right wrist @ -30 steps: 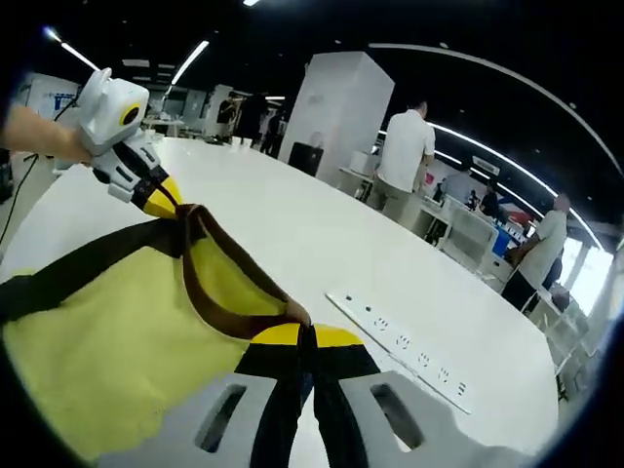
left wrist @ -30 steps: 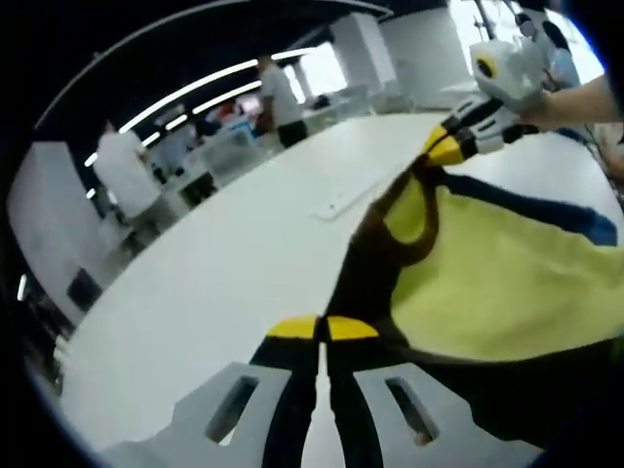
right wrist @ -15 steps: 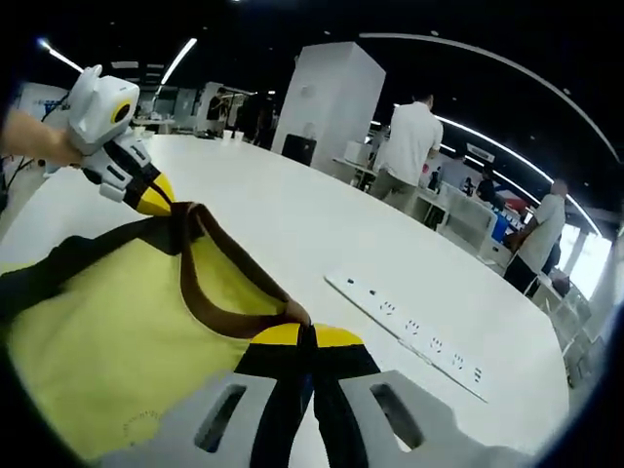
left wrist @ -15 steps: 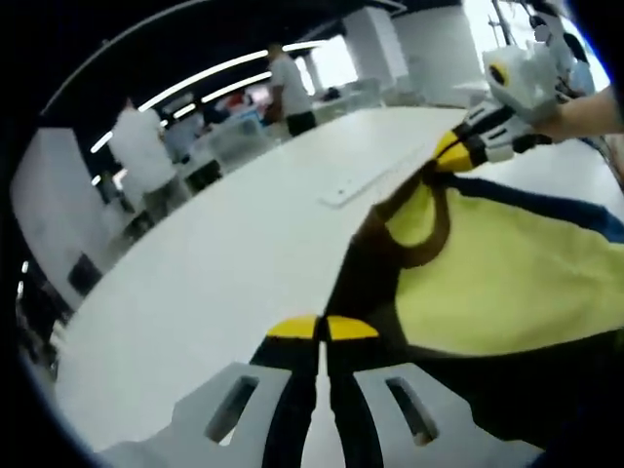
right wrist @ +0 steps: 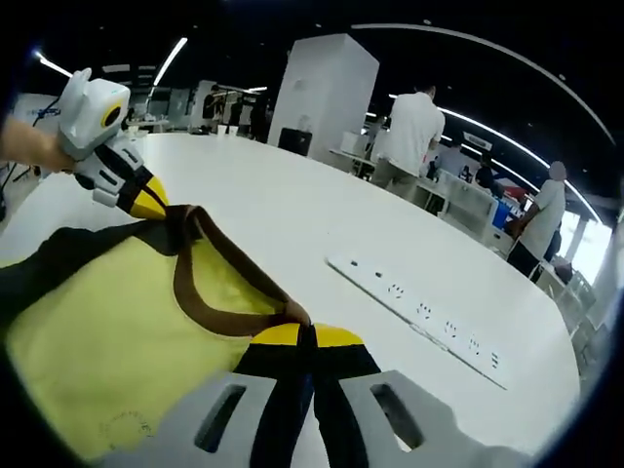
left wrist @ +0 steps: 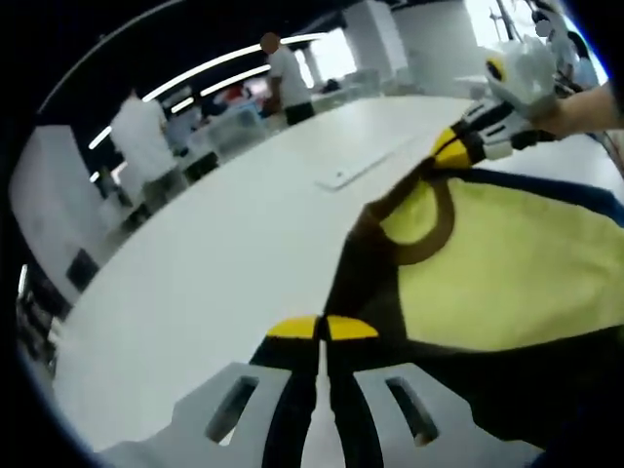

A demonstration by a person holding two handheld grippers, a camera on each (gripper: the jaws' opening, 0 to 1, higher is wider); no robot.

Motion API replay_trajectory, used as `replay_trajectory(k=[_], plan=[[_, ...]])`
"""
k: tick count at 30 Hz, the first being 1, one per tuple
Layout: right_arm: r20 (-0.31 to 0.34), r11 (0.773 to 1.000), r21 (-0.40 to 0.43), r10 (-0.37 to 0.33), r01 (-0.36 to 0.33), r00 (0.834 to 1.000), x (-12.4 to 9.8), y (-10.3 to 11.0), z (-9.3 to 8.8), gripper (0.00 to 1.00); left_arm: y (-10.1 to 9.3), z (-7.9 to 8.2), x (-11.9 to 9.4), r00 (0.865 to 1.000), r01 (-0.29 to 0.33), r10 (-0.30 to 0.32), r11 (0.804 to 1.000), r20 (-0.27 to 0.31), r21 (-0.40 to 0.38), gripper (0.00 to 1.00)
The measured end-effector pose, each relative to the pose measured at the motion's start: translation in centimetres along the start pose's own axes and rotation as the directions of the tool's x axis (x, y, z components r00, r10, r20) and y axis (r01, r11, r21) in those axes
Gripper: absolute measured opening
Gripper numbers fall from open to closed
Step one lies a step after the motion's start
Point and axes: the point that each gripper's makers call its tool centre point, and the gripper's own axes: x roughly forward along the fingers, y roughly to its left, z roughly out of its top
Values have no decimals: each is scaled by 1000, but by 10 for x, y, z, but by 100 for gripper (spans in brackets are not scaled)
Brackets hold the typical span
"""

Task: Fold the garment on the visible template until the final outline fits inside the template.

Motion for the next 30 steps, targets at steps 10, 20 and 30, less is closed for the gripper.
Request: replay_trajectory(k=[10,20,30], plan=[[-10,1000,5,0,0,1000,12,-3,-7,2,0,-6,11,1000,5,-5,1000,-14,-1,0],[-20,1000,13,-1,1,1000,17,2,-13,2,2,-9,12,1000,-4,4,1000,7,-8,0],[-7,1000,2,-7,7,1000,12,2,-7,5,6,-6,9,999,-24,23,999,31,36,0]])
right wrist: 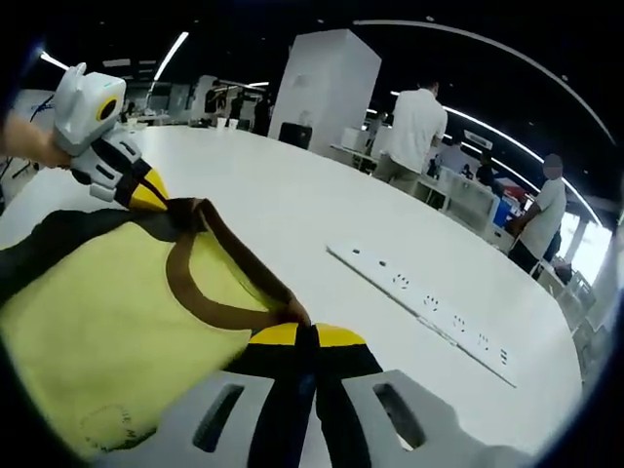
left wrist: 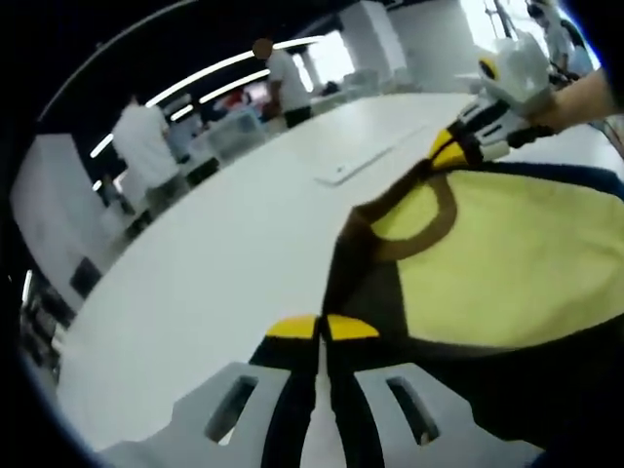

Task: Fold the garment on the visible template until the final outline fits inside the template.

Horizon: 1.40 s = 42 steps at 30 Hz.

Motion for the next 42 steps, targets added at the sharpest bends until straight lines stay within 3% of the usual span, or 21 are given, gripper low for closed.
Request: replay_trajectory(k=[8,21,33,42], plan=[[26,1000,-8,-8,9,1000,-10,-5,13,6,12,14,-6,999,-29,29,1000,34,2,2],[51,1000,-17,23,-22,998,-33,4,34,18,4,39,-28,996,-16,16,1000,86,0,7],[74,999,7,30,-31,997,-52,9,48,26,9,48,-47,992,-7,6,1000,125,9,13],[83,999,21,34,-36,996,-69,14,54,37,-11,55,-71,991,12,-13,1000,136,7,20]])
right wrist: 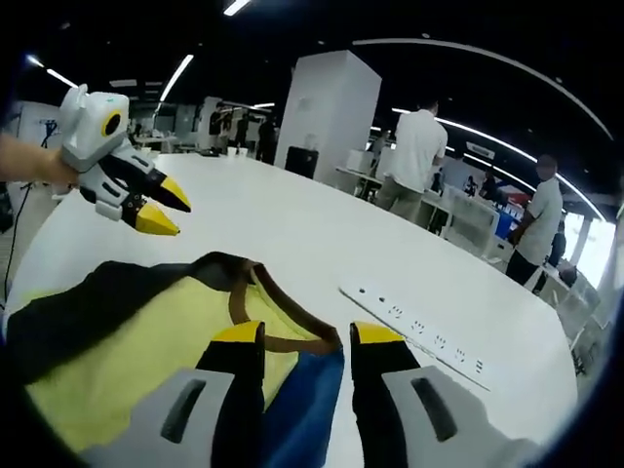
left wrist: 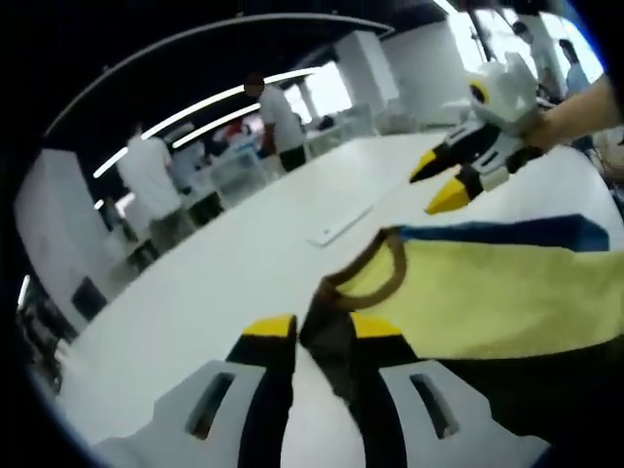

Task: Fold the garment on the visible template until the final outline fits inside the template.

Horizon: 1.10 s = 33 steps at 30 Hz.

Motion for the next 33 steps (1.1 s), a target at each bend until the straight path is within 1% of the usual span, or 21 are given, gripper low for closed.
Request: replay_trajectory(k=[2,7,9,13,19,24,30,33], plan=[[0,1000,-1,0,0,1000,-7,3,3,38,-3,2,-5,1000,2,-2,1000,0,-1,19],[-2,1000,-2,11,-11,1000,-14,7,4,43,-10,11,-17,1000,5,-5,1000,11,-6,21],[0,1000,-4,9,-9,1000,-16,8,4,44,-10,13,-17,1000,8,-8,1000,16,-3,22],[8,1000,-8,6,-6,1000,-23,11,9,47,-16,18,-27,1000,13,-13,1000,22,4,24],[17,1000,-2,1,-1,1000,-35,11,13,47,-19,19,-37,1000,13,-13,1000,22,8,25],[22,1000,-7,7,-7,1000,-40,13,14,48,-22,25,-45,999,15,-15,1000,29,12,26],[31,1000,-9,1,-1,1000,-51,13,19,52,-25,31,-53,999,18,-19,999,34,27,28],[30,1000,-14,0,0,1000,-55,14,18,53,-27,32,-58,999,16,-17,999,36,32,28]])
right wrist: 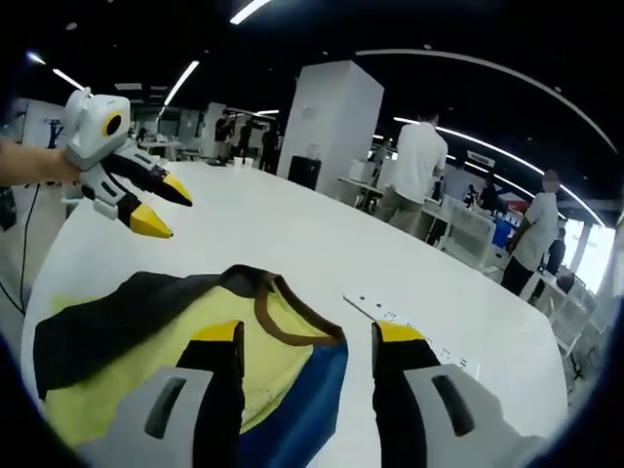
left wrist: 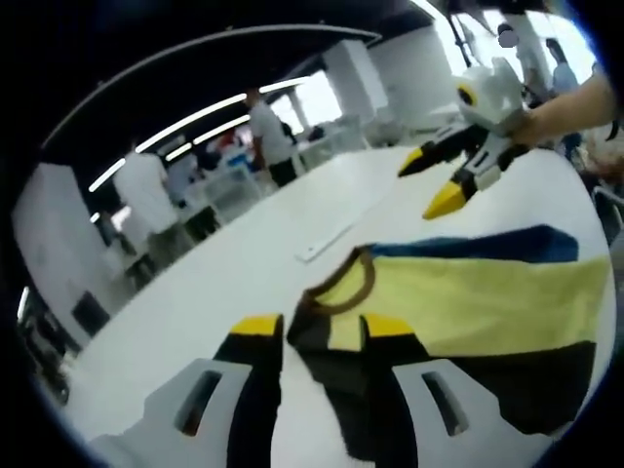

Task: Fold the garment on the visible template until the final outline fits inside the template.

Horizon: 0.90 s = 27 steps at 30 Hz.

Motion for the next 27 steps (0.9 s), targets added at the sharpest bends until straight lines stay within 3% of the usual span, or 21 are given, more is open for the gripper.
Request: replay_trajectory(k=[8,27], plan=[[-1,1000,9,9,-9,1000,-11,10,-1,58,-7,-1,-12,1000,4,-4,1000,-5,-3,30],[13,1000,31,-5,5,1000,-46,21,10,66,-17,21,-44,999,-7,6,1000,33,20,31]])
